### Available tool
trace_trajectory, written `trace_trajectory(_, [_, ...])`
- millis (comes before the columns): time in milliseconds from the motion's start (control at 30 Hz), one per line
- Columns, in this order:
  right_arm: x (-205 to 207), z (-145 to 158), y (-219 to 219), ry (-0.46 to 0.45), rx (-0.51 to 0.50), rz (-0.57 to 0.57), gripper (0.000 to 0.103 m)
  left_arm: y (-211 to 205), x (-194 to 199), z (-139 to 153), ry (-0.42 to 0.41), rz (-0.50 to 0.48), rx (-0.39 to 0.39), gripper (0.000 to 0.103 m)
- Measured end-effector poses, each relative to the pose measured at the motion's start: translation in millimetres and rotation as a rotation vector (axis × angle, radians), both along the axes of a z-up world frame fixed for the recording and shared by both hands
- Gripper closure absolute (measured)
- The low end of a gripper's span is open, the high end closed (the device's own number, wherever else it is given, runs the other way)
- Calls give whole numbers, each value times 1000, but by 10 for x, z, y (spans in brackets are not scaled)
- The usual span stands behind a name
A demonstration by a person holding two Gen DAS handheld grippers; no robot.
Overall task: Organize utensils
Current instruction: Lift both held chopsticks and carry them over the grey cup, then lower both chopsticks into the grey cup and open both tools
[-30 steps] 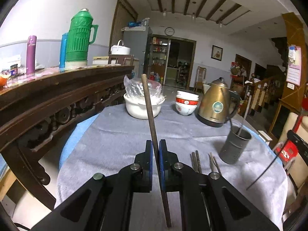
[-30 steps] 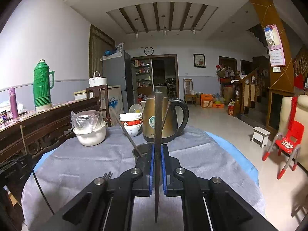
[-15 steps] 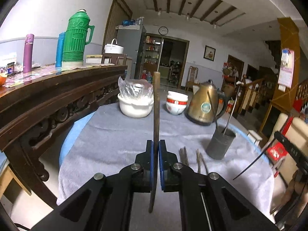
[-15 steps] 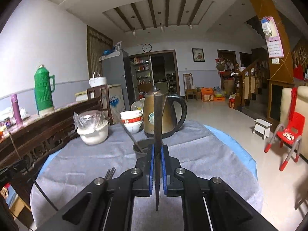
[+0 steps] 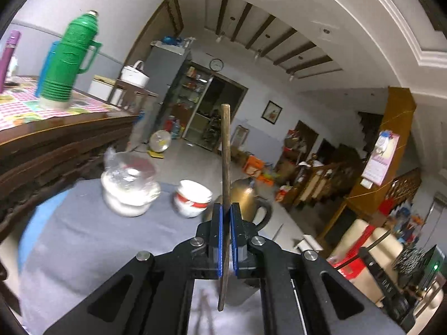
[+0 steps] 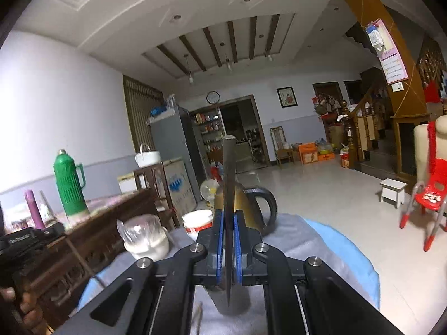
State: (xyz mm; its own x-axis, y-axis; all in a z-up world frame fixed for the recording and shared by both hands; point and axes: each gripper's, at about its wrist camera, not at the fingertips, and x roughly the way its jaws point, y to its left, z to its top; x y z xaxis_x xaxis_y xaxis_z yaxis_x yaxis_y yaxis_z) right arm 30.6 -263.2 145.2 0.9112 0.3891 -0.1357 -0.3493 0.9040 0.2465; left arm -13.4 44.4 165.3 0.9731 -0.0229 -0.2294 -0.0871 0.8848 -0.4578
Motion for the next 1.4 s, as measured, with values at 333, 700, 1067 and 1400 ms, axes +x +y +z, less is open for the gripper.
trace_trajectory(333, [550, 23, 246, 31, -21, 18, 95, -400, 903, -10, 38, -81, 8, 98])
trace_trajectory(700, [983, -403, 311, 143, -55, 35, 95, -709, 1525, -451, 145, -106, 73, 98])
trace_trajectory(1067, [1169, -578, 427, 212, -85, 60, 95, -800, 1699, -646, 198, -129, 96, 98])
trace_trajectory(1400, [1277, -724, 499, 286, -114, 77, 95, -897, 1855, -818, 261, -184, 144, 97])
